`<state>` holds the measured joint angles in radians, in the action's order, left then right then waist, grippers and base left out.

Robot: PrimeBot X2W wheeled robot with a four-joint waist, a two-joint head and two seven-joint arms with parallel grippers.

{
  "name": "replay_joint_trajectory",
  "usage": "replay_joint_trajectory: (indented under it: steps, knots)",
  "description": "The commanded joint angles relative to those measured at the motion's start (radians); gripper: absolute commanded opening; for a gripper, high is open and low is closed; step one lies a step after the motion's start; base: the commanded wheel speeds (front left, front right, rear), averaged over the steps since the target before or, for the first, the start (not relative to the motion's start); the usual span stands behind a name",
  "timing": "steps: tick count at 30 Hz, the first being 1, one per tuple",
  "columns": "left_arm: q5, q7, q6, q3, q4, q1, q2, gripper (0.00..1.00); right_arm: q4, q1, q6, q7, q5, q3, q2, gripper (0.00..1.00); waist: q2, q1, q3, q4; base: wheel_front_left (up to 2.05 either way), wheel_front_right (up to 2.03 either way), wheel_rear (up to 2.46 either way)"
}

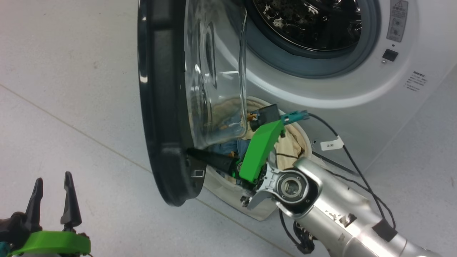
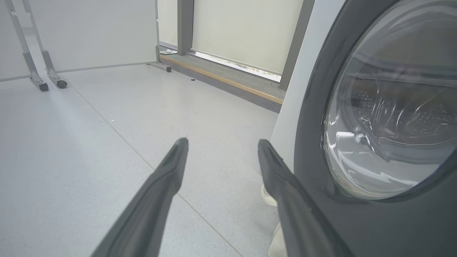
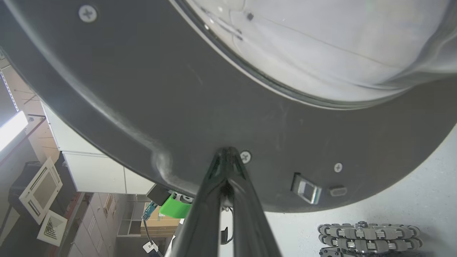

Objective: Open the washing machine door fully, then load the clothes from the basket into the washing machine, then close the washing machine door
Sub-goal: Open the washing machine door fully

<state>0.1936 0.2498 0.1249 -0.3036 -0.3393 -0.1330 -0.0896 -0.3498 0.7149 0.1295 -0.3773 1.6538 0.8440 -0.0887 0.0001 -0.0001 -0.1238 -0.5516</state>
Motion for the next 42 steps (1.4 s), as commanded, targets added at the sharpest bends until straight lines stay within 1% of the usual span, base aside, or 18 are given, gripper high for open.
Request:
replay_joint_trajectory:
  steps: [1,6,10,14,17,18,19,20,23,28,32,35,39,42]
  knots:
    - [-0.01,0.012,0.005,-0.03,0.026,-0.042,-0.034,1.0,0.046,0.02,0.001,0.006,0.015,0.021,0.038,0.0,-0.0001,0.0001,0.001,-0.001,0.0,0.0,0.0]
    - [-0.01,0.012,0.005,-0.034,0.029,-0.044,-0.032,1.0,0.054,0.038,0.001,0.031,0.033,0.052,0.038,0.0,-0.0001,0.0001,0.0,-0.002,0.0,0.0,0.0]
    - [-0.012,0.012,0.005,-0.037,0.03,-0.044,-0.031,1.0,0.052,0.045,0.001,0.044,0.037,0.056,0.038,0.0,-0.0001,0.0001,0.004,0.0,0.0,0.0,0.0]
    - [-0.014,0.012,0.005,-0.038,0.027,-0.043,-0.03,1.0,0.04,0.044,0.001,0.068,0.013,0.034,0.038,0.0,-0.0001,0.0001,0.012,0.005,0.0,0.0,0.0]
    - [-0.016,0.012,0.005,-0.035,0.02,-0.045,-0.032,1.0,0.043,0.032,0.001,0.094,-0.02,0.011,0.017,0.0,-0.0001,0.0001,0.021,0.01,0.0,0.0,0.0]
    - [-0.018,0.012,0.005,-0.033,0.017,-0.047,-0.033,1.0,0.046,0.027,0.001,0.106,-0.034,0.004,0.005,0.33,-0.0001,0.0001,0.025,0.011,0.0,0.0,0.0]
    - [-0.018,0.012,0.005,-0.03,0.015,-0.049,-0.035,1.0,0.05,0.021,0.001,0.121,-0.048,-0.002,-0.008,0.84,-0.0001,0.0001,0.028,0.013,0.0,0.0,0.0]
    - [-0.02,0.012,0.005,-0.028,0.012,-0.051,-0.036,1.0,0.056,0.015,0.001,0.137,-0.064,-0.007,-0.022,1.0,-0.0001,0.0001,0.032,0.015,0.0,0.0,0.0]
    - [-0.021,0.012,0.005,-0.019,0.002,-0.058,-0.036,1.0,0.079,-0.005,0.001,0.204,-0.122,-0.022,-0.072,1.0,-0.0001,0.0001,0.043,0.02,0.0,0.0,0.0]
    - [-0.02,0.012,0.006,-0.01,-0.007,-0.059,-0.041,1.0,0.124,-0.05,0.001,0.368,-0.264,-0.014,-0.168,1.0,-0.0001,0.0001,0.058,0.031,0.0,0.0,0.0]
    - [-0.018,0.012,0.006,-0.012,-0.007,-0.053,-0.044,1.0,0.122,-0.101,0.001,0.514,-0.38,-0.005,-0.243,1.0,-0.0001,0.0001,0.069,0.041,0.0,0.0,0.0]
    - [-0.016,0.012,0.006,-0.011,-0.005,-0.049,-0.042,1.0,0.089,-0.144,0.001,0.602,-0.473,-0.023,-0.293,1.0,-0.0001,0.0001,0.079,0.046,0.0,0.0,0.0]
    - [-0.016,0.012,0.006,-0.014,-0.002,-0.039,-0.046,1.0,0.076,-0.214,0.001,0.636,-0.615,-0.09,-0.308,1.0,-0.0001,0.0001,0.09,0.058,0.0,0.0,0.0]
    - [-0.013,0.012,0.006,-0.021,0.003,-0.032,-0.049,1.0,0.104,-0.289,0.001,0.638,-0.749,-0.216,-0.278,1.0,-0.0001,0.0001,0.093,0.071,0.0,0.0,0.0]
